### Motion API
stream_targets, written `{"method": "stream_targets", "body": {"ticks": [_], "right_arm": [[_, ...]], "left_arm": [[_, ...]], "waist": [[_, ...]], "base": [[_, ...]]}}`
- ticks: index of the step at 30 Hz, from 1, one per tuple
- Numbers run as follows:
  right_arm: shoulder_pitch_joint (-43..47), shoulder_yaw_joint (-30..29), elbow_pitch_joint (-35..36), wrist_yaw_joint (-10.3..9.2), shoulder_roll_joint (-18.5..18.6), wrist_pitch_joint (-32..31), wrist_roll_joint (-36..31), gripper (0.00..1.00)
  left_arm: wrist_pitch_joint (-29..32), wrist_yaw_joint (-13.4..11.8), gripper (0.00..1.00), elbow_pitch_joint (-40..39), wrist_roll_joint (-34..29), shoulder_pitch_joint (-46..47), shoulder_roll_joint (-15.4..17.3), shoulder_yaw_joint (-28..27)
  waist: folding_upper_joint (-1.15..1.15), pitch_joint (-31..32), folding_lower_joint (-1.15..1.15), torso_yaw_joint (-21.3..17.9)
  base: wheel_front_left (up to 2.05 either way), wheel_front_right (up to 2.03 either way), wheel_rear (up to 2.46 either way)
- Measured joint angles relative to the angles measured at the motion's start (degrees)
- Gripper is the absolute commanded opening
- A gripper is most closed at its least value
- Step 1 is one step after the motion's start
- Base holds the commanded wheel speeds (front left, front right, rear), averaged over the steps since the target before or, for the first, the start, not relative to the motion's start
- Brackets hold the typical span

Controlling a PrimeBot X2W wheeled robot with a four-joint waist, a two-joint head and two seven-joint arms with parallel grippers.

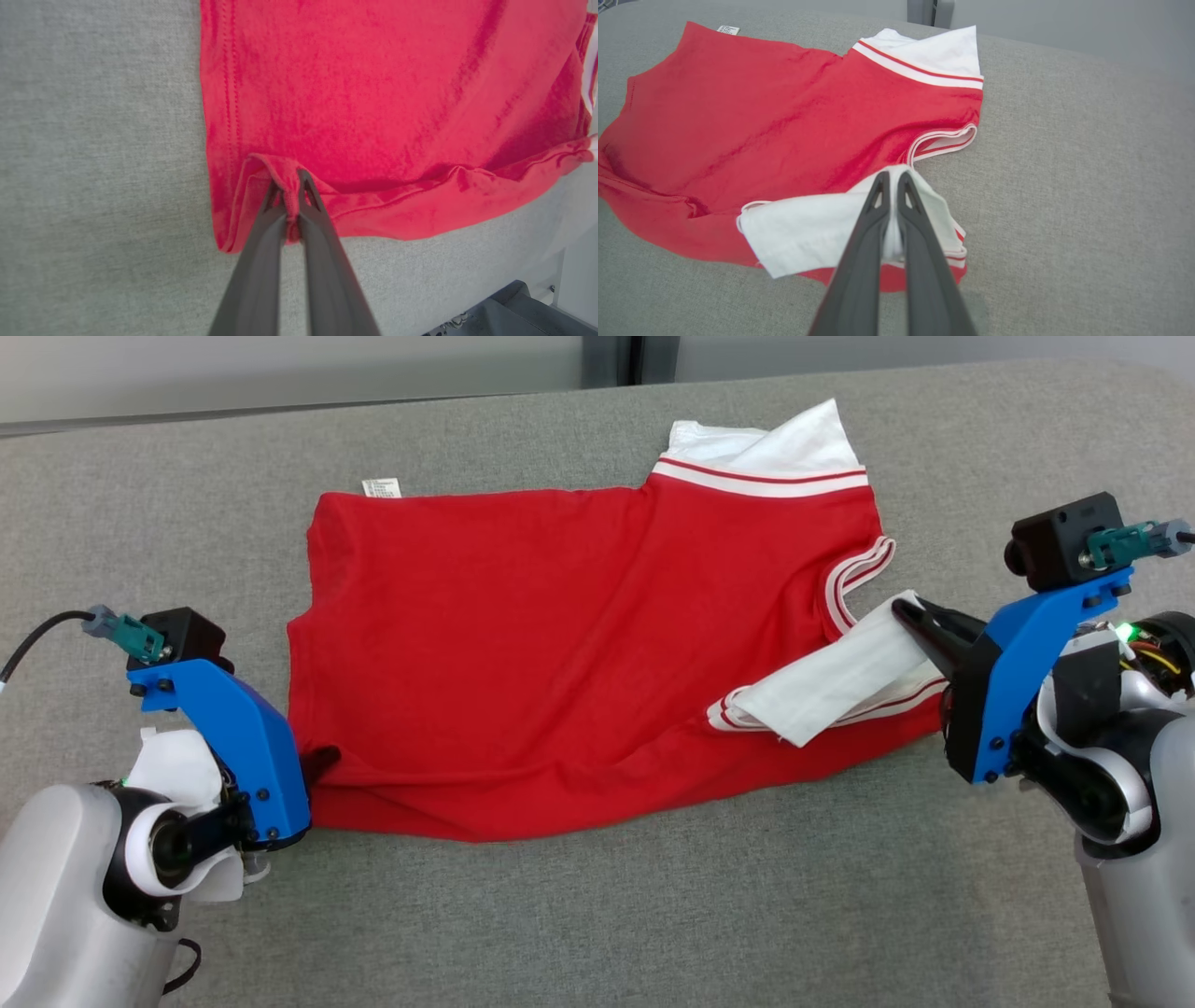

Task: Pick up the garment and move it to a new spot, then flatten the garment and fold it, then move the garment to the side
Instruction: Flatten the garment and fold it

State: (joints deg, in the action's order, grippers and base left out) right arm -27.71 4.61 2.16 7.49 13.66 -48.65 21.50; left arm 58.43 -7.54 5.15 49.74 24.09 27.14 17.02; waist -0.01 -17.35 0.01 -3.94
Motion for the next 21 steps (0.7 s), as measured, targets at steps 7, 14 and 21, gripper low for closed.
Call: {"method": "stream_targets", "body": {"ticks": [7, 14, 21], "right_arm": [[-2.79, -0.76, -4.01, 0.0, 0.36, 5.39, -2.59, 0.0], [-3.37, -0.47, -6.71, 0.0, -0.37, 7.66, -2.69, 0.53], [-4.75, 0.42, -8.26, 0.0, -1.12, 11.04, -2.45, 1.0]], "left_arm": [[-2.82, -0.74, 0.0, 3.01, -2.02, 2.23, -0.27, -0.37], [-4.46, -0.71, 0.13, 4.77, -1.93, 2.24, -0.7, -0.74], [-8.28, -0.03, 1.0, 6.57, -2.38, 3.22, -2.23, -0.96]], "waist": [[0.0, -1.38, 0.0, 0.12], [0.0, -1.8, -0.01, 0.14], [0.0, -1.35, -0.01, 0.86]], "base": [[0.0, 0.0, 0.0], [0.0, 0.0, 0.0], [0.0, 0.0, 0.0]]}}
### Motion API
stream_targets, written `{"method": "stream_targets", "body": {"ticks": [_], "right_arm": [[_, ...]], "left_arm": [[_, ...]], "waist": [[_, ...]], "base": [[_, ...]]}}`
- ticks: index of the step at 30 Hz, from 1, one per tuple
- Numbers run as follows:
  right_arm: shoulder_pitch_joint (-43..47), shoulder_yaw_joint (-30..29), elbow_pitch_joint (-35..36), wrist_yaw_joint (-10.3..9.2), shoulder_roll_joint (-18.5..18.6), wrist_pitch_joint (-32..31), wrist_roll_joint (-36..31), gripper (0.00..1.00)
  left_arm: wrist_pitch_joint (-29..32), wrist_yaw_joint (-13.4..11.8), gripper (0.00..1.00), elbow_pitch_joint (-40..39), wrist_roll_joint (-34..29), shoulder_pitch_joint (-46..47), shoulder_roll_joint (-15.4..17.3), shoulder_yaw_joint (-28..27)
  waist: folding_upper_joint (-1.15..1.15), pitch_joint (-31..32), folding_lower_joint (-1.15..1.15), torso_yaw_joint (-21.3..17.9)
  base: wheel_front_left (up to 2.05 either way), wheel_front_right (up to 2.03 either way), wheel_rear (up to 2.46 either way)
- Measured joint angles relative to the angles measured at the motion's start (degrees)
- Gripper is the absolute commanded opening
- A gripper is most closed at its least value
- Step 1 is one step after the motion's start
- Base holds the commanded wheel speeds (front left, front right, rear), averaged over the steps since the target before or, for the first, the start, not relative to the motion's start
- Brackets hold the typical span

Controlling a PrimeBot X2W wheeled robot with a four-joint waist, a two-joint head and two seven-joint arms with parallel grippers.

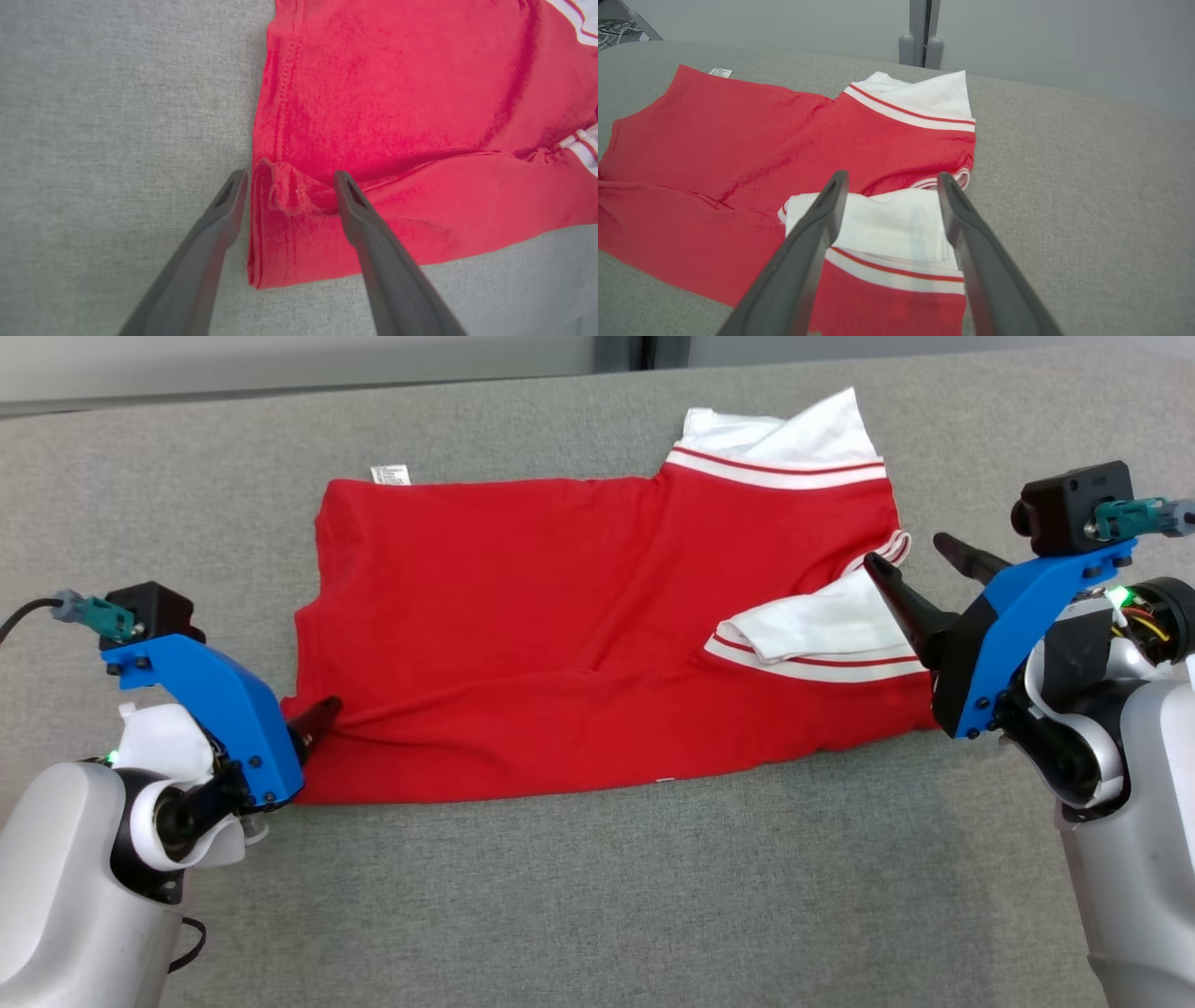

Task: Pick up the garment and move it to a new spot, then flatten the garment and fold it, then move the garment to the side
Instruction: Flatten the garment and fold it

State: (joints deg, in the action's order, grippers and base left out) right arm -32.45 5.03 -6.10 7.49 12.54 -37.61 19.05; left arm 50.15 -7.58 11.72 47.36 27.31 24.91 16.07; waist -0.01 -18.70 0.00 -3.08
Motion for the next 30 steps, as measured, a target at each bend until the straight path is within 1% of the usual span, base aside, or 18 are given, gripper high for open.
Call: {"method": "stream_targets", "body": {"ticks": [3, 7, 10, 12, 14, 16, 19, 21, 26, 30], "right_arm": [[0.09, 0.03, 0.18, 0.0, 0.1, 1.42, 0.23, 1.0], [3.19, -1.32, 1.64, 0.0, 0.74, 1.36, -0.35, 1.0], [7.39, -3.88, 3.45, 0.0, 0.92, 1.54, -2.68, 1.0], [10.35, -6.67, 4.54, 0.0, -0.54, 2.53, -3.25, 1.0], [13.16, -9.1, 5.36, 0.0, -2.43, 3.81, -4.24, 1.0], [15.49, -11.39, 5.72, 0.0, -4.1, 5.33, -5.36, 1.0], [17.56, -14.71, 5.58, 0.0, -6.11, 7.99, -7.1, 1.0], [18.76, -16.45, 4.3, 0.0, -7.73, 10.09, -8.95, 1.0], [18.8, -16.64, 0.63, 0.0, -9.13, 12.67, -9.51, 1.0], [18.03, -16.81, -3.54, 0.0, -9.48, 13.33, -11.58, 1.0]], "left_arm": [[-2.88, 0.09, 1.0, -0.04, -1.49, -0.51, 0.6, -0.18], [-9.07, -0.19, 1.0, -1.66, -3.77, -4.38, 1.42, -1.1], [-16.28, -1.55, 1.0, -3.65, -7.47, -8.44, 1.74, -1.65], [-21.61, -3.05, 1.0, -4.7, -10.47, -11.43, 1.62, -1.57], [-26.36, -4.26, 1.0, -5.2, -11.71, -14.49, -0.32, -1.26], [-30.61, -4.59, 1.0, -5.17, -13.3, -16.71, -2.48, -0.07], [-36.24, -5.08, 1.0, -3.98, -15.83, -17.72, -4.0, 1.22], [-40.06, -5.06, 1.0, -1.16, -17.53, -17.68, -5.25, 2.41], [-43.68, -4.2, 1.0, 2.91, -18.23, -15.79, -7.19, 3.5], [-44.3, -3.47, 1.0, 6.79, -18.86, -13.37, -8.0, 4.83]], "waist": [[0.0, 1.05, 0.0, 0.37], [0.01, 2.59, -0.01, 0.79], [0.01, 3.41, -0.01, 1.09], [0.02, 3.64, -0.01, 1.27], [0.02, 3.71, -0.01, 1.52], [0.02, 3.74, -0.01, 1.85], [0.02, 3.8, -0.01, 2.38], [0.02, 3.79, 0.0, 2.63], [0.02, 3.67, 0.0, 2.6], [0.02, 3.33, 0.0, 2.42]], "base": [[0.0, 0.0, 0.0], [0.0, 0.0, 0.0], [0.0, 0.0, 0.0], [0.0, 0.0, 0.0], [0.0, 0.0, 0.0], [0.0, 0.0, 0.0], [0.0, 0.0, 0.0], [0.0, 0.0, 0.0], [0.0, 0.0, 0.0], [0.0, 0.0, 0.0]]}}
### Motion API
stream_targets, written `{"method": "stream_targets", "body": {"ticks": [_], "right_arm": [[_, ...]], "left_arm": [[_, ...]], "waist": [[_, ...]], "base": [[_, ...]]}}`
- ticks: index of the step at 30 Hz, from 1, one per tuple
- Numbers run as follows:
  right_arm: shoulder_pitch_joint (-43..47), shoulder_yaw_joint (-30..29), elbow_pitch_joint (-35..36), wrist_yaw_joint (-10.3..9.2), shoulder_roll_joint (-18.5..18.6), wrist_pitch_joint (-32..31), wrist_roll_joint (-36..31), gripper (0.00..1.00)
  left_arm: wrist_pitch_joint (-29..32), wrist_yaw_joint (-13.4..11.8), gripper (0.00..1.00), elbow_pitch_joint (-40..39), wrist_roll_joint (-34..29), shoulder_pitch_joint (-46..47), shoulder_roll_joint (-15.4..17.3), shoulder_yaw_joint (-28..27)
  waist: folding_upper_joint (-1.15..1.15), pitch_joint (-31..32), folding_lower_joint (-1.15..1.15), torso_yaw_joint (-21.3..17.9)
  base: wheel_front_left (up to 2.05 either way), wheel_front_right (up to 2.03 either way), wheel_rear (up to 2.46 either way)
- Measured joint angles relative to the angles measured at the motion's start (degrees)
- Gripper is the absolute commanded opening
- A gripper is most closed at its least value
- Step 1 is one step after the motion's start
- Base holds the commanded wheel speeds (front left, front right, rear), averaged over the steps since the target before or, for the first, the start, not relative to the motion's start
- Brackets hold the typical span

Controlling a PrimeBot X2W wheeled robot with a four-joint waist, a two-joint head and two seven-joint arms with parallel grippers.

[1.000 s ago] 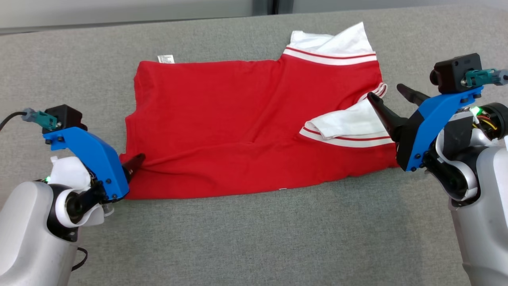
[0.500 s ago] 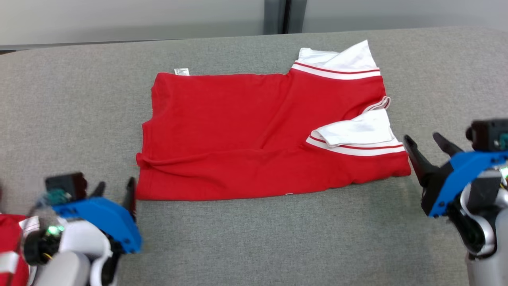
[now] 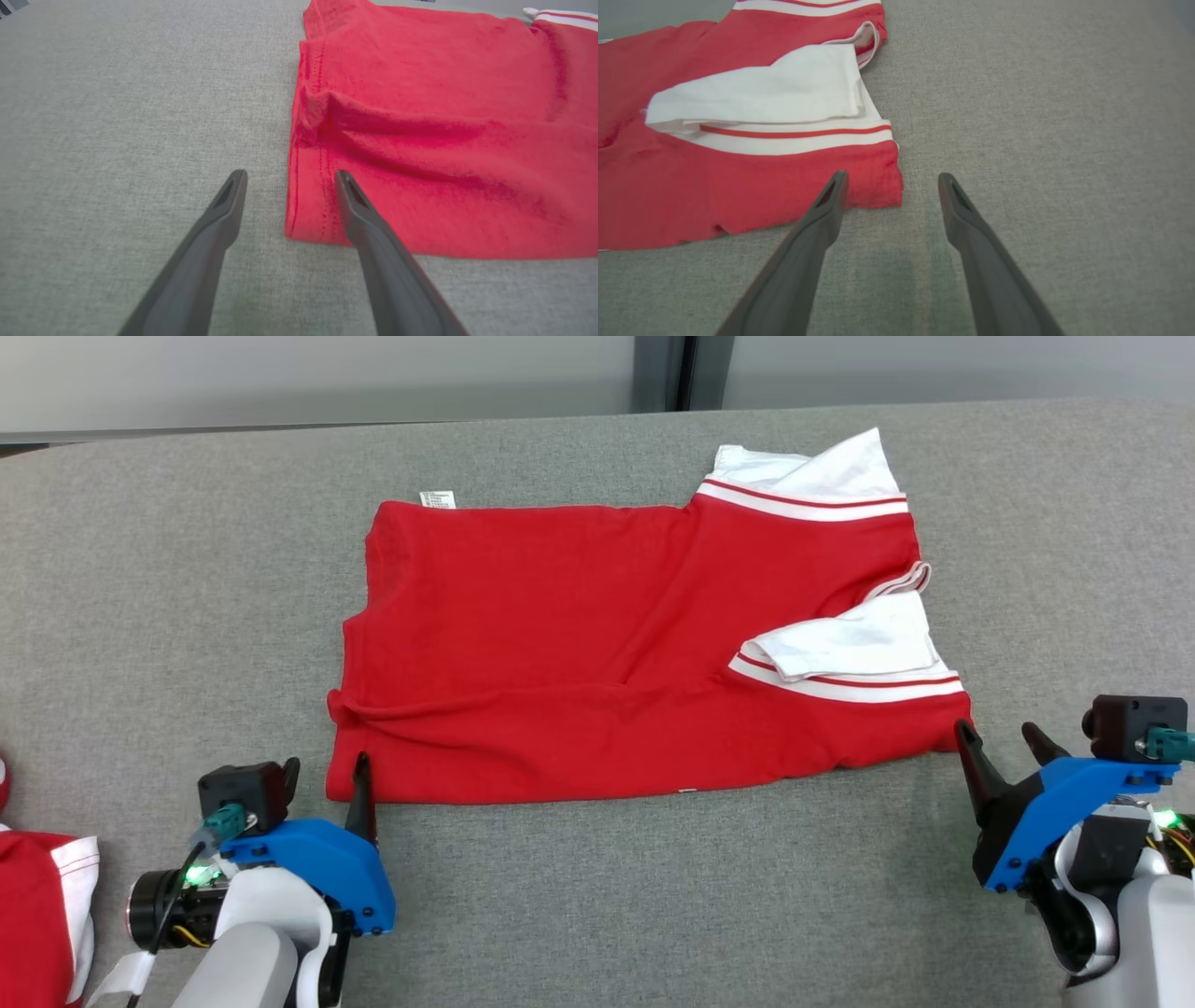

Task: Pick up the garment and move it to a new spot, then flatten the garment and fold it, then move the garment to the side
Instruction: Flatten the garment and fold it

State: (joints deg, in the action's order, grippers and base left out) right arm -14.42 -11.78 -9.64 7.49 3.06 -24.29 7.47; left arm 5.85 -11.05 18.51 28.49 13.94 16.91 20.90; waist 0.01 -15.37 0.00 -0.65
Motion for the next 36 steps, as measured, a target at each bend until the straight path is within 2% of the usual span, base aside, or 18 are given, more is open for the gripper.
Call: {"method": "stream_targets", "body": {"ticks": [15, 16, 17, 18, 19, 20, 25, 29, 36], "right_arm": [[-9.28, 0.75, -17.88, 0.0, -0.14, 4.76, 1.29, 1.0], [-9.7, 0.96, -18.71, 0.0, -0.11, 4.95, 1.31, 0.95], [-10.04, 1.29, -19.39, -0.01, -0.03, 5.05, 1.48, 0.5], [-10.33, 1.83, -19.94, -0.01, 0.0, 5.04, 1.57, 0.04], [-10.52, 2.21, -20.38, -0.01, 0.11, 5.03, 1.52, 0.0], [-10.67, 2.48, -20.54, -0.01, 0.08, 5.05, 1.52, 0.0], [-9.53, 2.52, -18.82, 0.0, -0.11, 6.28, 1.07, 0.0], [-5.89, 1.74, -13.28, 0.0, -0.21, 6.94, 1.3, 0.0], [3.94, 1.12, -2.43, 0.01, -0.31, 3.19, 6.05, 0.0]], "left_arm": [[0.98, 1.36, 1.0, 8.7, -0.48, 4.87, -2.16, 2.72], [1.12, 1.44, 1.0, 9.11, -0.35, 5.09, -2.38, 2.79], [1.26, 1.51, 1.0, 9.58, -0.23, 5.32, -2.59, 2.82], [1.54, 1.67, 0.83, 9.94, 0.14, 5.58, -2.75, 2.8], [1.63, 2.01, 0.29, 10.25, 0.33, 5.82, -2.82, 2.87], [1.63, 2.11, 0.0, 10.39, 0.47, 5.91, -3.03, 2.92], [0.46, 2.71, 0.0, 10.39, 2.0, 5.24, -3.67, 2.32], [-0.74, 2.5, 0.0, 8.38, 2.88, 2.37, -3.09, 1.55], [0.94, 0.04, 0.0, 1.16, 5.24, -5.64, -1.29, -0.05]], "waist": [[0.0, -1.8, 0.0, 0.01], [0.0, -1.88, -0.01, 0.16], [0.0, -1.95, -0.01, 0.31], [0.0, -2.0, -0.01, 0.44], [0.01, -2.01, -0.01, 0.53], [0.0, -1.97, -0.01, 0.61], [-0.01, -1.11, 0.01, 0.85], [-0.02, 0.19, 0.01, 0.75], [-0.01, 2.49, 0.0, 0.27]], "base": [[0.0, 0.0, 0.0], [0.0, 0.0, 0.0], [0.0, 0.0, 0.0], [0.0, 0.0, 0.0], [0.0, 0.0, 0.0], [0.0, 0.0, 0.0], [0.0, 0.0, 0.0], [0.0, 0.0, 0.0], [0.0, 0.0, 0.0]]}}
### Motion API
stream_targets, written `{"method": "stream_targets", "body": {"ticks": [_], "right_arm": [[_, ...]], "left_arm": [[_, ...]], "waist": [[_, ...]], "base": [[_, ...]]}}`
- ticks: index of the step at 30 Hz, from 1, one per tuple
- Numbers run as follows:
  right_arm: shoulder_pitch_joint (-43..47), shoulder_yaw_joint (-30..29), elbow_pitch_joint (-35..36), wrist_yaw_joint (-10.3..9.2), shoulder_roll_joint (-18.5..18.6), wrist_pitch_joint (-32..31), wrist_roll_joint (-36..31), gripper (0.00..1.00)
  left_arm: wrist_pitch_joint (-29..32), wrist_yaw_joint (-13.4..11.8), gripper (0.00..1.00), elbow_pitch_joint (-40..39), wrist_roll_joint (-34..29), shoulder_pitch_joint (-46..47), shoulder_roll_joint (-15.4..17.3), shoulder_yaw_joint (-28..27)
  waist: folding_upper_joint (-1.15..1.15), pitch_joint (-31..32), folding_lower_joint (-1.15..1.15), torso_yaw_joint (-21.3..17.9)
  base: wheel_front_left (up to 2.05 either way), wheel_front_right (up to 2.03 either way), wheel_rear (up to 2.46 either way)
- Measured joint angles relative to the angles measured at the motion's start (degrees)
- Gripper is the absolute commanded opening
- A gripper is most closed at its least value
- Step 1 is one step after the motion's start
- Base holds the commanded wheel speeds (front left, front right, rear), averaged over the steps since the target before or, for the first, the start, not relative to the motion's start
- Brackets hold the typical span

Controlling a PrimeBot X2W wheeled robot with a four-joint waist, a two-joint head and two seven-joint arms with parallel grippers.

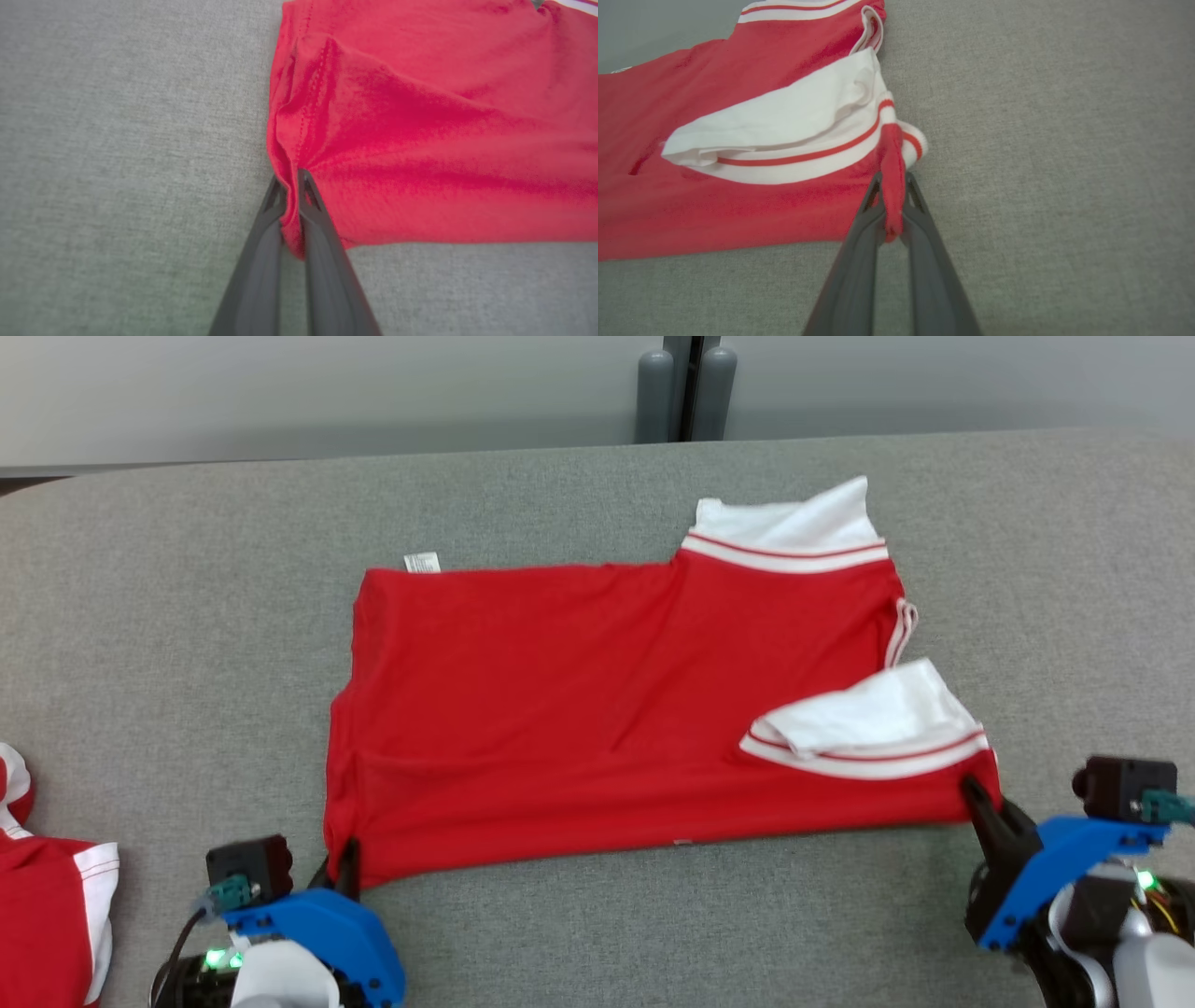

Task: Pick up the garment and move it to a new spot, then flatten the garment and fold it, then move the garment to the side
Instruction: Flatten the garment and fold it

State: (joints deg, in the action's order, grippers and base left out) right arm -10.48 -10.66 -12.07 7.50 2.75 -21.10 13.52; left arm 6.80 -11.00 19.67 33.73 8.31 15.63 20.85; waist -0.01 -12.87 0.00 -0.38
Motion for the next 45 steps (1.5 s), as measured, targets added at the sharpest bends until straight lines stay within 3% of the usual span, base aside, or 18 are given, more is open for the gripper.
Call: {"method": "stream_targets", "body": {"ticks": [12, 13, 14, 15, 22, 27, 33, 38, 45], "right_arm": [[13.46, -1.23, 10.79, 0.0, 0.0, -8.22, 4.3, 0.0], [13.82, -1.12, 11.02, 0.0, 0.01, -8.72, 4.9, 0.05], [14.19, -1.04, 11.26, 0.0, 0.0, -9.02, 4.98, 1.0], [14.31, -1.14, 11.38, 0.0, 0.0, -9.02, 4.81, 1.0], [13.12, -0.85, 14.52, -0.01, 0.05, -9.48, 2.26, 1.0], [7.98, 0.58, 20.92, -0.01, 0.36, -13.52, -4.42, 1.0], [-3.12, 4.16, 22.37, -0.01, 5.21, -19.49, -1.98, 1.0], [-14.33, 8.57, 17.74, -0.01, 8.5, -22.53, 1.91, 1.0], [-26.41, 14.36, 9.65, -0.01, 10.22, -21.58, 4.47, 1.0]], "left_arm": [[6.02, -4.89, 0.0, -12.99, 1.42, -10.77, 2.53, 0.02], [6.2, -5.1, 0.04, -13.61, 1.43, -11.21, 2.75, 0.03], [6.27, -5.13, 0.58, -14.03, 1.48, -11.56, 2.92, 0.02], [6.49, -5.15, 1.0, -14.4, 1.49, -11.78, 3.09, 0.04], [8.43, -5.88, 1.0, -16.83, 1.57, -11.81, 3.89, 0.09], [14.02, -4.9, 1.0, -20.29, 2.92, -8.74, 6.66, -0.05], [23.19, -0.01, 1.0, -20.89, 4.38, 1.55, 12.58, -0.34], [30.89, 6.97, 1.0, -16.94, 10.22, 12.49, 14.68, -1.2], [38.02, 10.04, 1.0, -11.17, 10.38, 23.99, 18.27, -0.96]], "waist": [[0.0, 1.19, 0.0, 0.26], [0.0, 1.23, 0.0, 0.25], [0.0, 1.24, 0.0, 0.25], [0.0, 1.25, 0.0, 0.26], [0.0, 1.46, 0.0, 0.44], [0.0, 1.24, 0.0, 0.54], [0.01, 0.54, 0.0, -0.29], [0.01, -2.29, 0.01, -1.82], [0.0, -6.74, 0.02, -4.01]], "base": [[0.0, 0.0, 0.0], [0.0, 0.0, 0.0], [0.0, 0.0, 0.0], [0.0, 0.0, 0.0], [0.0, 0.0, 0.0], [0.0, 0.0, 0.0], [0.0, 0.0, 0.0], [0.0, 0.0, 0.0], [0.0, 0.0, 0.0]]}}
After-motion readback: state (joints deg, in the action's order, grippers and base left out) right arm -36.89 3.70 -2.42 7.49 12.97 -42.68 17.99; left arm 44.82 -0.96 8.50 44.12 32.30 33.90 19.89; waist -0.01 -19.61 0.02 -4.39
